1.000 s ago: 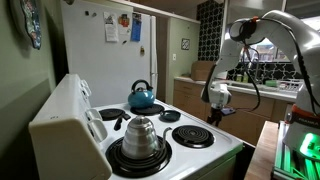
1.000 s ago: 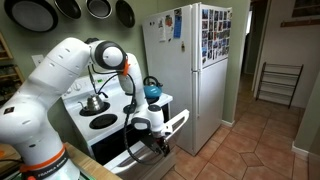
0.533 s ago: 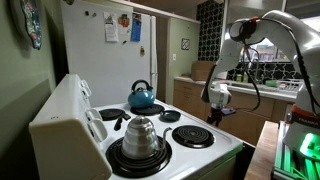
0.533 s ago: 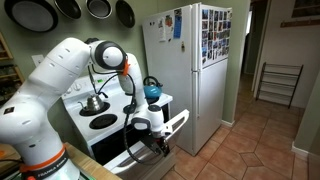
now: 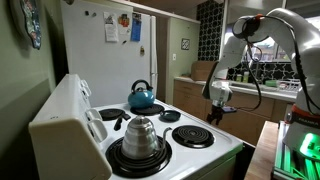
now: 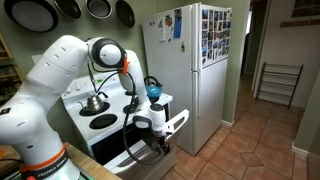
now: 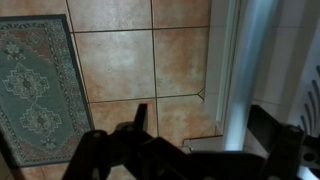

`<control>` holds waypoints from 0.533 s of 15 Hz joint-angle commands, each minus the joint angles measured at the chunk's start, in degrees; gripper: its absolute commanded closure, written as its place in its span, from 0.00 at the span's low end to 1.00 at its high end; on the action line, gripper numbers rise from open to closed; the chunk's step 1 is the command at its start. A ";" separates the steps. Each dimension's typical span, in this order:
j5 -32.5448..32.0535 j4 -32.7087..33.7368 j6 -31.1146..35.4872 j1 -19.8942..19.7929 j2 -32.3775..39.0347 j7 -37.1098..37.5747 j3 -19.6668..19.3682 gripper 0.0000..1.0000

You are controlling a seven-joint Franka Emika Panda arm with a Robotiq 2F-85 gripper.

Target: Open the oven door.

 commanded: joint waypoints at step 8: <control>1.38 -5.53 -3.10 -13.33 -13.79 -6.15 4.24 0.00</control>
